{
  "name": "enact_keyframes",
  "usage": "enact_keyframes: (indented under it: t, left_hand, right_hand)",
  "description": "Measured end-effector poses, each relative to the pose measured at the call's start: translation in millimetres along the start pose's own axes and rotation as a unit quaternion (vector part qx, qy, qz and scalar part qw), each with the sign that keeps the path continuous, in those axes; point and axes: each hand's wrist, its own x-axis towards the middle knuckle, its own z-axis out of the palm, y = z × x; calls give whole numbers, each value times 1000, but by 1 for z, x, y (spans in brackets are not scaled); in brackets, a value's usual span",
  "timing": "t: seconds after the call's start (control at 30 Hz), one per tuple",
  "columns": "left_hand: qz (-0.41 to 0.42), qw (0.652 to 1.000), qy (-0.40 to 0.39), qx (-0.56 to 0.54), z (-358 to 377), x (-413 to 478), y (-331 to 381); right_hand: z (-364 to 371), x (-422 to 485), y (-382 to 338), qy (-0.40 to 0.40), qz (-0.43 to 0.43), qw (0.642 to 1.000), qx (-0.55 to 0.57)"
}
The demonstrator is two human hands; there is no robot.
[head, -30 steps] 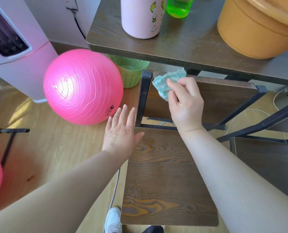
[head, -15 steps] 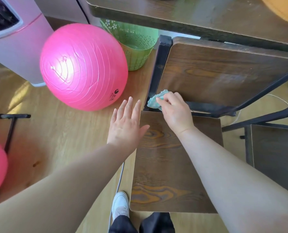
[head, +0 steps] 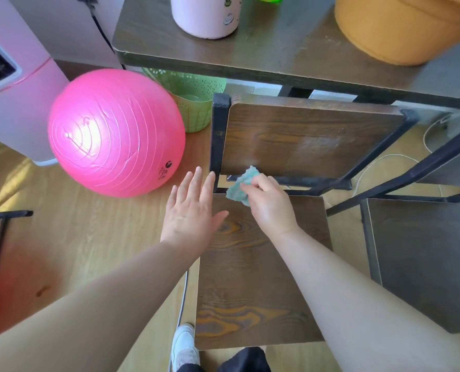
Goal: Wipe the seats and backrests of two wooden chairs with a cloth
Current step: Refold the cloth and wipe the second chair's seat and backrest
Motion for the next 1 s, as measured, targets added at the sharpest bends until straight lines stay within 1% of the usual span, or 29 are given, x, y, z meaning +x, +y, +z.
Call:
enact_keyframes:
  t: [0.03, 0.1, 0.2, 0.3, 0.37, 0.43, 0.53, 0.67, 0.7, 0.77, 0.83, 0.93, 1.0]
  left_hand:
    - [7, 1000, 5, 3, -3, -1, 6]
    - [27, 999, 13, 12, -10, -1, 20]
    - [75, 996, 31, 22, -20, 2, 45]
    - [138, 981, 130, 29, -40, 15, 70]
    - [149, 971, 184, 30, -54, 27, 82]
    - [146, 969, 195, 35, -65, 37, 90]
    - [137, 972, 182, 57, -62, 40, 94]
    - [142, 967, 186, 97, -47, 40, 90]
    - [139, 965, 195, 106, -47, 42, 90]
    - [126, 960, 217, 125, -50, 46, 91]
    - [108, 956, 234, 139, -54, 51, 90]
    - [91, 951, 260, 143, -54, 56, 88]
    - [84, 948, 274, 138, -53, 58, 88]
  right_hand:
    - [-11, -6, 4, 16, 3, 1000, 7]
    - [-38, -13, 15, 76, 17, 997, 17]
    - [-87, -9, 29, 211, -27, 977, -13]
    - [-133, 6, 35, 284, -41, 957, -25]
    - [-151, 18, 38, 312, -58, 948, -36]
    - [-154, 27, 41, 308, -73, 947, -43]
    - [-144, 34, 47, 287, -85, 953, -42]
    - [-131, 36, 53, 295, -88, 951, -41]
    - [-126, 35, 56, 284, -94, 953, -47]
    - [-108, 31, 63, 239, -94, 965, -42]
    - [-90, 25, 70, 192, -52, 980, 3]
    - [-65, 17, 82, 150, -49, 987, -2]
    - [-53, 15, 87, 118, -21, 993, 16]
